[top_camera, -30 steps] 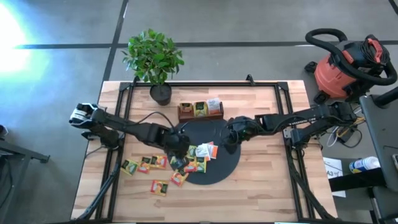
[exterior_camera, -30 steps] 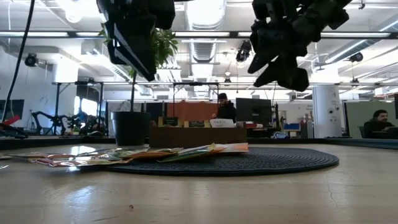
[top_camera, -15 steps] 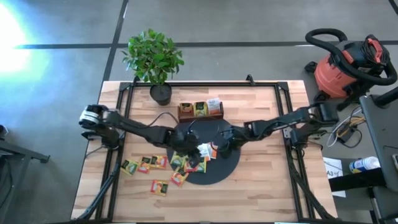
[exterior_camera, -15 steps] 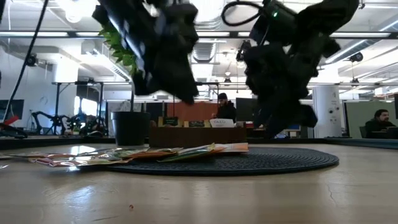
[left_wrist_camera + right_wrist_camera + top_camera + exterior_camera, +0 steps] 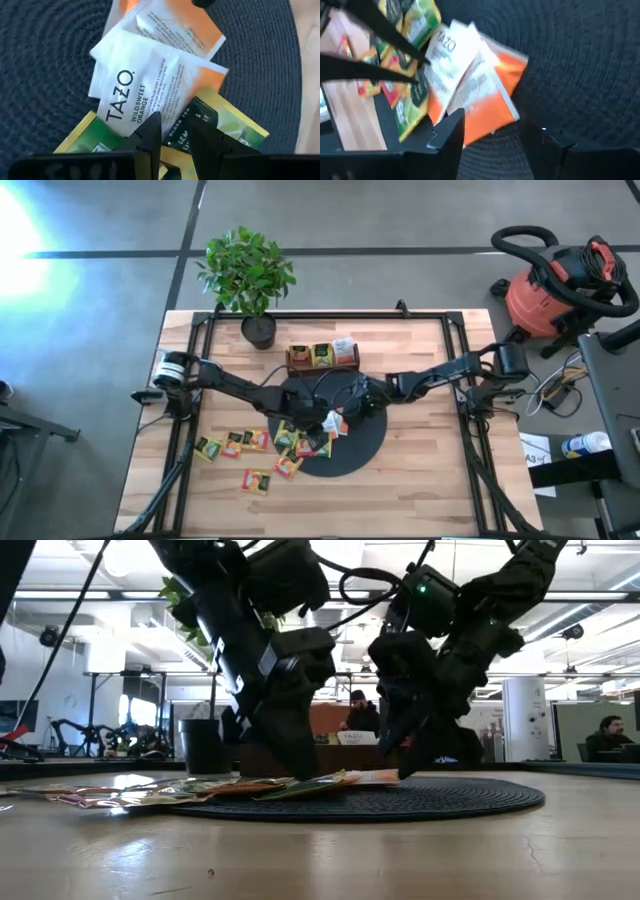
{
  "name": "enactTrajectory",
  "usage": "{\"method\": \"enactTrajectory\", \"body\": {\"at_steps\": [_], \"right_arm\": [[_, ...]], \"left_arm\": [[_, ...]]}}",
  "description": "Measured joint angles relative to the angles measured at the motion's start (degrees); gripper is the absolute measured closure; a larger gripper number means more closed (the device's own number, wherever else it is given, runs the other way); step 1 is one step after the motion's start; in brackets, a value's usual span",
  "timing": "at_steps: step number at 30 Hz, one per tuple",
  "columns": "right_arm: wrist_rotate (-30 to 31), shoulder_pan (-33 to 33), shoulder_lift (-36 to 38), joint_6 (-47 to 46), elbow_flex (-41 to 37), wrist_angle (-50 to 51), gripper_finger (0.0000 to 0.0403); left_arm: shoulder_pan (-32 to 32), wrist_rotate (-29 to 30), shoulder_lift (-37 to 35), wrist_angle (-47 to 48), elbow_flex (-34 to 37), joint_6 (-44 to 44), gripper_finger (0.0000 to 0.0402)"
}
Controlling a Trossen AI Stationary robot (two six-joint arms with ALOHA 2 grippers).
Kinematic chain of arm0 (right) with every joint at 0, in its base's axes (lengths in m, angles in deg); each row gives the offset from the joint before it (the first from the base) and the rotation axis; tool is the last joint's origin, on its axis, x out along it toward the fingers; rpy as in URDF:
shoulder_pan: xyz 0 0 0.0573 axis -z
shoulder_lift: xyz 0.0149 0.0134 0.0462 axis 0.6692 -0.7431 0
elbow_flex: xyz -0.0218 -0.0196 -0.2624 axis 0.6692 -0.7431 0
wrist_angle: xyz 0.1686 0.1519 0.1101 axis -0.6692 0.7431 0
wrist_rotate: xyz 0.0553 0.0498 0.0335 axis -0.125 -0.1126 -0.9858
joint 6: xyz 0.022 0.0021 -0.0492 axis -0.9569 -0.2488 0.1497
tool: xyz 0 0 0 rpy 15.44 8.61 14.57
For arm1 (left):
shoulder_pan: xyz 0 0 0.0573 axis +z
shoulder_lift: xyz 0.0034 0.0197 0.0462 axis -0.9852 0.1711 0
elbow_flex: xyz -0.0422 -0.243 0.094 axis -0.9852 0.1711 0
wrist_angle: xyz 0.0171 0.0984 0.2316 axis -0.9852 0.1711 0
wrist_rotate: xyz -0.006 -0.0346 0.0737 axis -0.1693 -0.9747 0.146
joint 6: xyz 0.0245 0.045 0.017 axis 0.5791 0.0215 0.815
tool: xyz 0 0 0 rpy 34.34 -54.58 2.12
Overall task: Pick & Place Tea
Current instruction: Put the middle white tea bag into the right slot of the wooden organizer
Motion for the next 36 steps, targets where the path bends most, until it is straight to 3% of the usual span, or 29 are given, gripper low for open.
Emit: {"method": "enactTrajectory", "body": {"at_steps": [18,24,27,32,36], "right_arm": [[-1.98,-0.02,-1.81,4.11,4.55,-3.32,0.0316],[-1.81,-0.02,-1.72,6.84,7.93,3.94,0.038],[-1.65,-0.07,-1.59,9.49,9.8,10.83,0.0392],[5.56,-0.24,1.34,13.29,11.64,21.76,0.0394],[12.88,-0.5,7.9,12.94,10.57,23.15,0.0394]], "left_arm": [[0.55,0.02,0.12,-0.46,0.82,2.78,0.0335],[0.52,0.04,0.09,-0.38,0.83,2.81,0.0335],[0.54,0.1,-0.32,0.2,0.83,2.81,0.0335],[0.55,0.19,-1.66,0.92,0.9,2.81,0.0335],[0.68,0.4,-4.5,1.65,0.82,2.54,0.0335]]}}
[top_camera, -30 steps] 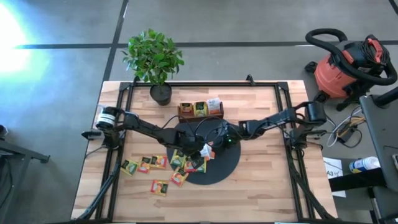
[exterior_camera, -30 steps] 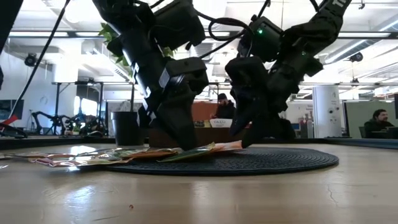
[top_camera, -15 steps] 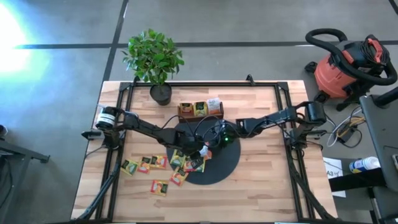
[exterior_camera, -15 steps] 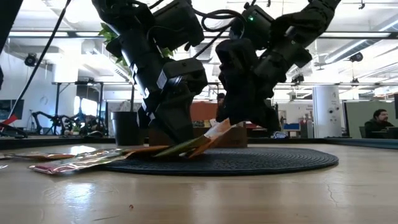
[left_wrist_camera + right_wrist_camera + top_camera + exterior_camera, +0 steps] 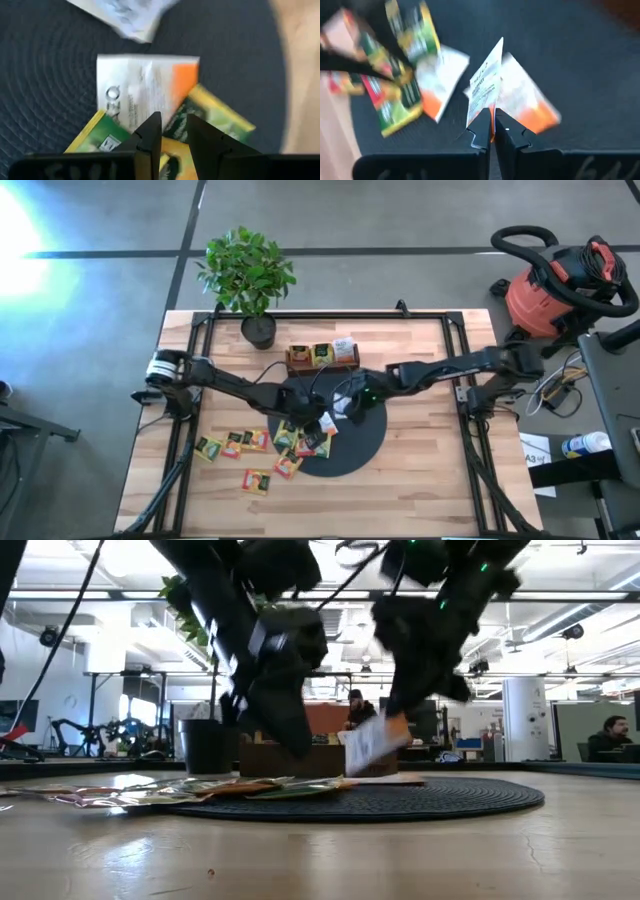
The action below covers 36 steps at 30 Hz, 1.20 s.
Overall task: Pick & Place Tea
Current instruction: Put the middle white tea bag into the right slot of the wooden organizer
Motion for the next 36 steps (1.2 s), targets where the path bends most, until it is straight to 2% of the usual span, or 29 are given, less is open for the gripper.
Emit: {"method": "enactTrajectory", "body": {"at_steps": [4,7,9,11,16,21,25,36], "right_arm": [[5.42,-1.22,8.58,-0.85,-2.25,-0.32,0.0395],[6.55,-3.65,14.83,2.29,-4.17,-3.04,0.0395],[6.45,-5.65,18.4,4.97,-6.03,-6.45,0.0395],[6.44,-7.2,21.06,6.18,-7.18,-10.15,0.0395],[10.44,-8.76,23.83,6.92,-7.73,-11.08,0.0395],[12.99,-8.85,24.87,7.63,-7.73,-12.49,0.0395],[13.8,-8.85,25.35,8.14,-7.72,-14.46,0.0395],[14.09,-8.83,26.35,9.18,-7.71,-15.16,0.0395]], "left_arm": [[0.56,6.48,-6.22,0.03,-0.03,-3.0,0.0335],[2.04,12.04,-11.99,-0.6,0.04,-4.33,0.0335],[3.65,12.87,-15.34,-2.81,0.04,-4.12,0.0335],[5.69,10.51,-18.16,-5.49,0.12,-3.85,0.0335],[11.86,-2.21,-21.24,-13.06,0.15,-8.17,0.033],[14.23,-9.99,-21.39,-16.27,0.17,-12.82,0.0291],[14.23,-12.26,-21.39,-16.79,-0.38,-12.14,0.027],[14.45,-12.33,-21.23,-14.19,0.03,-9.5,0.0268]]}}
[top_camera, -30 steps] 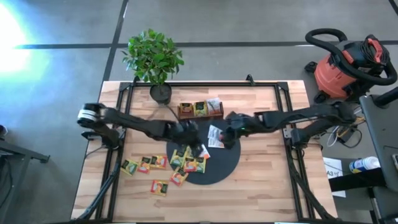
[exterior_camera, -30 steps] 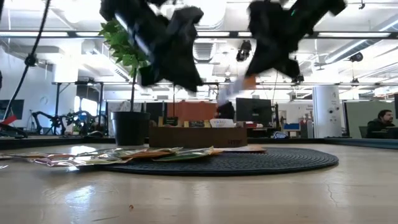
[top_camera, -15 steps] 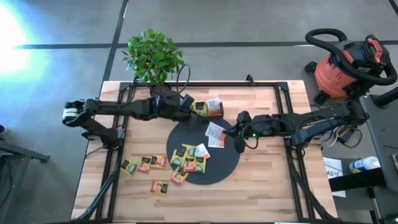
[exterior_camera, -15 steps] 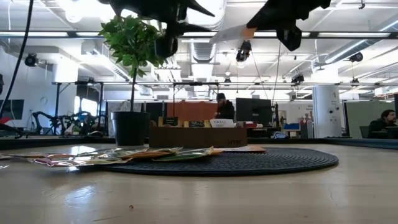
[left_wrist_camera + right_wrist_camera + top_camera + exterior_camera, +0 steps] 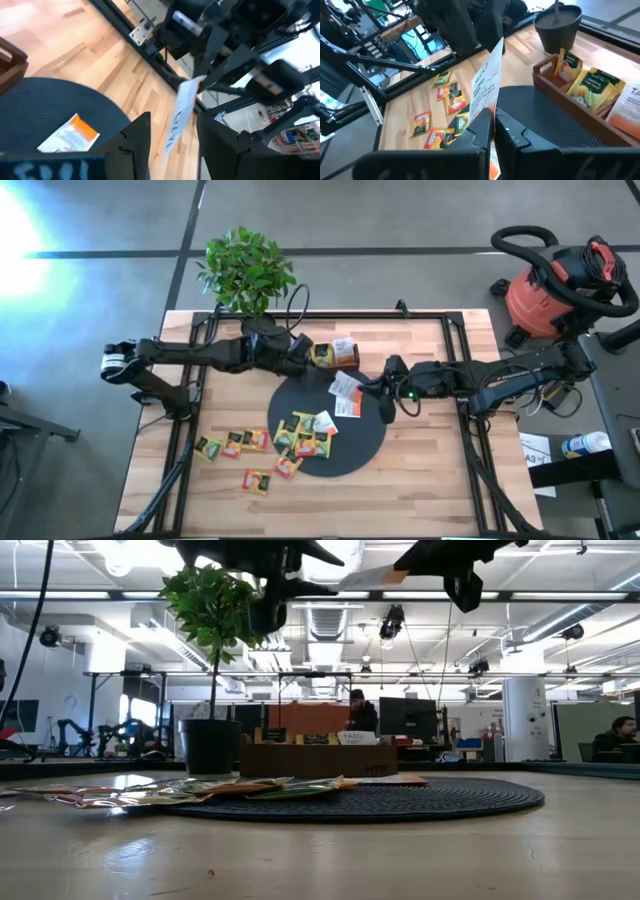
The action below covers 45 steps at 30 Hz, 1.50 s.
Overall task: Pick & Place Tea
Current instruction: Put the middle white tea bag into the right slot of the wooden organizer
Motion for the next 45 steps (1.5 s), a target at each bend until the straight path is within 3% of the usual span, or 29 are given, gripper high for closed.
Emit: {"method": "enactTrajectory", "body": {"at_steps": [17,20,26,31,35,42,45], "right_arm": [[0.36,2.04,-0.07,1.75,0.0,-8.2,0.0395],[0.41,2.34,-0.09,1.25,0.0,-7.77,0.0395],[0.42,2.52,-0.11,0.79,0.0,-7.47,0.0394],[0.61,2.6,-0.11,0.02,0.0,-5.48,0.0392],[0.15,2.94,-0.13,-3.5,0.0,0.08,0.0361],[-0.88,3.33,-0.04,-5.28,-0.02,7.83,0.0262],[-7.87,5.31,-0.15,-2.91,0.0,7.47,0.0227]], "left_arm": [[0.09,-1.37,1.22,-3.75,0.03,1.39,0.0275],[0.04,-1.39,1.42,-3.74,-0.04,2.23,0.03],[0.04,-0.67,1.46,-3.84,-0.06,3.84,0.0389],[0.15,1.14,1.46,-3.73,-0.32,5.9,0.0401],[0.34,1.42,1.46,-3.35,-0.32,6.38,0.0401],[0.33,2.19,1.46,3.08,-0.17,8.47,0.0402],[-0.07,0.18,1.46,4.8,-0.14,9.79,0.0402]]}}
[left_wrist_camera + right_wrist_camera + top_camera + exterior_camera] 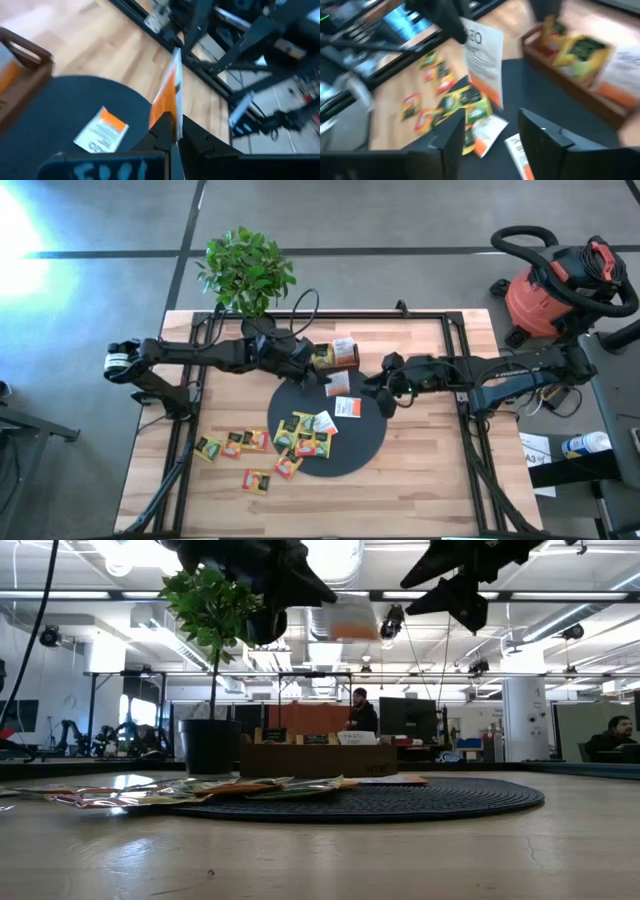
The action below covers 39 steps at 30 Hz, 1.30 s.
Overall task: Pick & Place Tea
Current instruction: Put the middle white tea bag into the right slot of the wooden organizer
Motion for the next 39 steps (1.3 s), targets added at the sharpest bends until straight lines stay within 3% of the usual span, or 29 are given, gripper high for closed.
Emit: {"method": "enactTrajectory", "body": {"at_steps": [5,11,15,21,28,34,39], "right_arm": [[-13.51,5.55,-1.18,4.75,0.05,-0.19,0.02],[-15.21,8.27,-3.29,9.23,2.07,1.14,0.0197],[-18.05,7.91,-5.17,7.98,3.04,4.97,0.0197],[-21.11,4.17,-11.74,-0.14,0.43,6.01,0.0197],[-21.49,3.54,-23.39,-20.76,-5.31,-6.69,0.0197],[-22.64,3.28,-29.02,-28.65,-7.33,-18.21,0.0197],[-22.43,2.95,-26.79,-27.91,-7.75,-17.99,0.0197]], "left_arm": [[-1.61,-3.35,0.87,1.64,0.09,3.04,0.0402],[-3.53,-2.23,3.33,1.99,0.09,3.38,0.0401],[-5.45,-0.69,5.33,8.97,0.28,4.04,0.0401],[-9.9,0.0,12.48,8.22,0.5,2.68,0.0399],[-11.41,-0.52,22.8,5.21,-0.89,2.97,0.0384],[-11.47,0.23,24.03,4.81,-0.78,4.02,0.0385],[-11.52,-0.55,18.39,6.52,-0.74,5.74,0.04]]}}
